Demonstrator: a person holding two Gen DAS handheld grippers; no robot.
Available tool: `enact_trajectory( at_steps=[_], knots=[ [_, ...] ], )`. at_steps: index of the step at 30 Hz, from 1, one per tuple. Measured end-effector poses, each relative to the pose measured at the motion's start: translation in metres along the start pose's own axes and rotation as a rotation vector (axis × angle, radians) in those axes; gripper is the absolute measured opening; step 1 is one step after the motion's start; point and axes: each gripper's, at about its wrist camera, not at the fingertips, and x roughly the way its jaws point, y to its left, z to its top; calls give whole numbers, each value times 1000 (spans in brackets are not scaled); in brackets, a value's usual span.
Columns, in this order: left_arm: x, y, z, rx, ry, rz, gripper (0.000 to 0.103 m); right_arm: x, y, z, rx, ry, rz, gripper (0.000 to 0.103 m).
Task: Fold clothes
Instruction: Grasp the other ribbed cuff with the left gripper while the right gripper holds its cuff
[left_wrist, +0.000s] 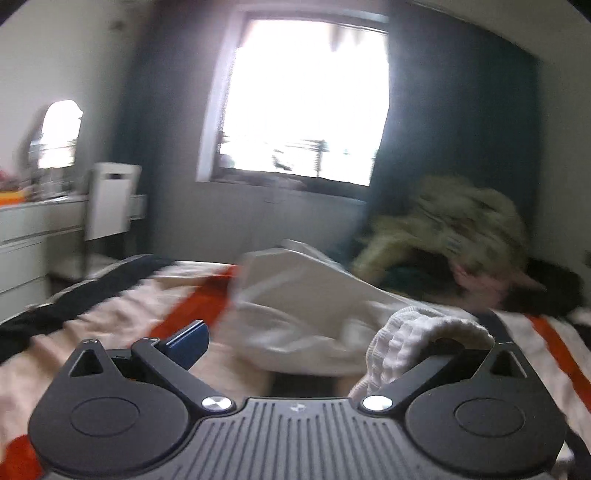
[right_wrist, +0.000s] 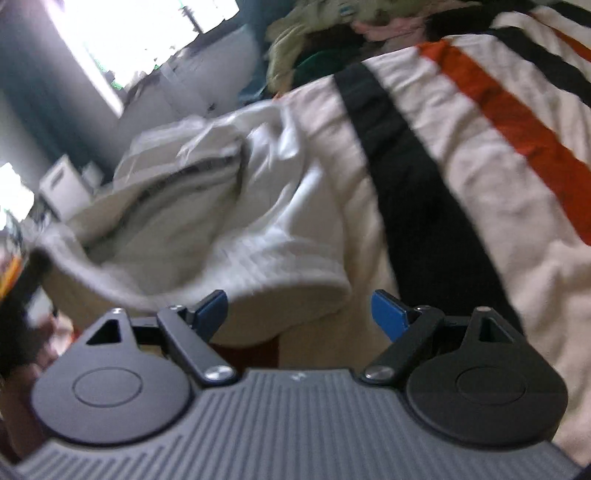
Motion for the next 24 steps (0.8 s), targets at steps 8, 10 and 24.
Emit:
enact_trajectory(
  at_steps=[8,10,24],
  knots=[
    [4,42,11,-104,40,61,103,51,24,-4,-31,14,-25,85],
    [3,45,12,-109,39,68,103,55,21,-1,16,-47,-50,72],
    [-10,74,-8,-106,377,49,98,-55,21,-8,-41,-240,-36,13]
  ],
)
